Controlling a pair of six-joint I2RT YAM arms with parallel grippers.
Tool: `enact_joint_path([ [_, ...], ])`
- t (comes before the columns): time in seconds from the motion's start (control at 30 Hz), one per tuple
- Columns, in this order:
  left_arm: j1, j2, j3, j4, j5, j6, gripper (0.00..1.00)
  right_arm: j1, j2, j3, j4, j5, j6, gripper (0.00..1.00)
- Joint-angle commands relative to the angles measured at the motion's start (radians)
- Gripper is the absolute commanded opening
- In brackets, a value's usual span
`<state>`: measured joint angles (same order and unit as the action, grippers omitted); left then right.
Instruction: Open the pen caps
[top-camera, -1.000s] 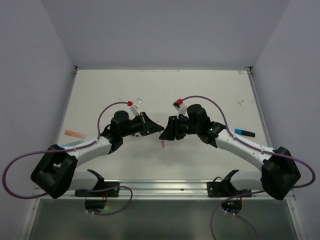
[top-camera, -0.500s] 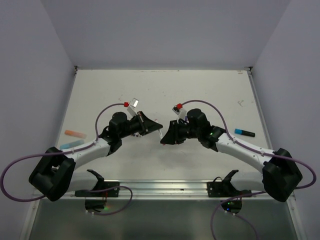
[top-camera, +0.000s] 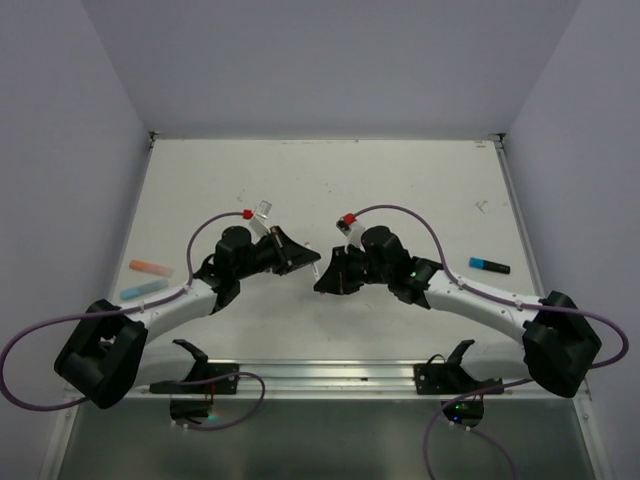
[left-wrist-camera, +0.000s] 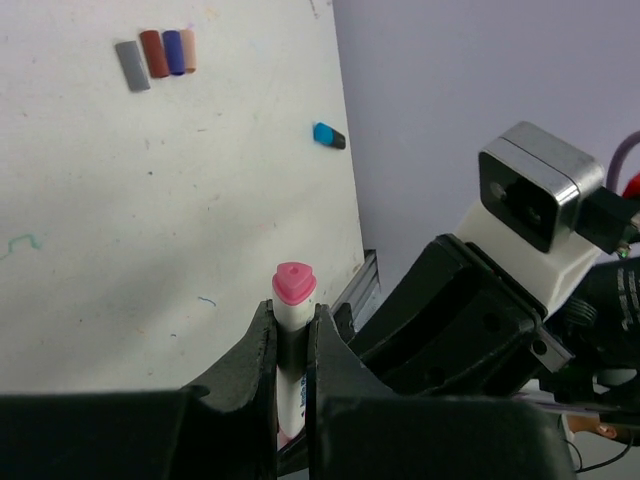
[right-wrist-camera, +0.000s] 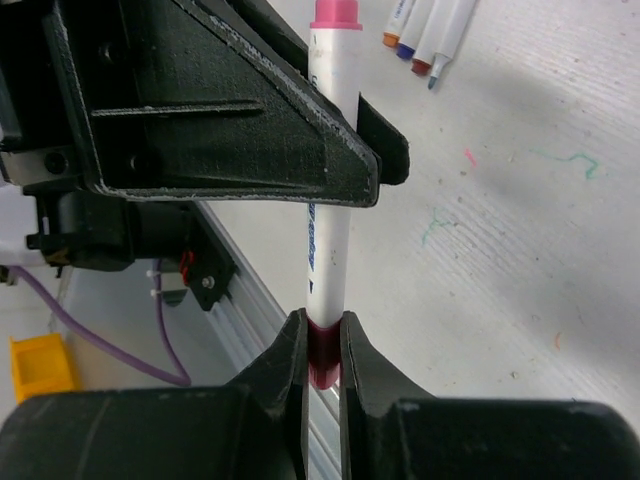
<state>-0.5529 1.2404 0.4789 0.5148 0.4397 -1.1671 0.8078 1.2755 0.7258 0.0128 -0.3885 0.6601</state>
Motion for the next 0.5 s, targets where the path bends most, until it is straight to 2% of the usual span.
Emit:
enact_joint_path([
  [0.0,0.045,-0.05,-0.003,0.039,-0.076,-0.081,0.0,0.08,-0.024,-0.012,-0.111,0.137,-0.04,0.0],
  [0.23,0.139,0.005,-0.013,0.073,-0.038,-0.144,0.0,0.215,-0.019,-0.066,-0.21,0.345,-0.037,0.0],
  [0.37,0.156,0.016,-0.042,0.111,-0.018,-0.166,0.0,0.24,-0.008,-0.046,-0.299,0.486,-0.059,0.0],
  [0.47,0.175,0.034,-0.072,0.194,0.031,-0.197,0.0,0.241,0.001,-0.04,-0.318,0.525,-0.08,0.0],
])
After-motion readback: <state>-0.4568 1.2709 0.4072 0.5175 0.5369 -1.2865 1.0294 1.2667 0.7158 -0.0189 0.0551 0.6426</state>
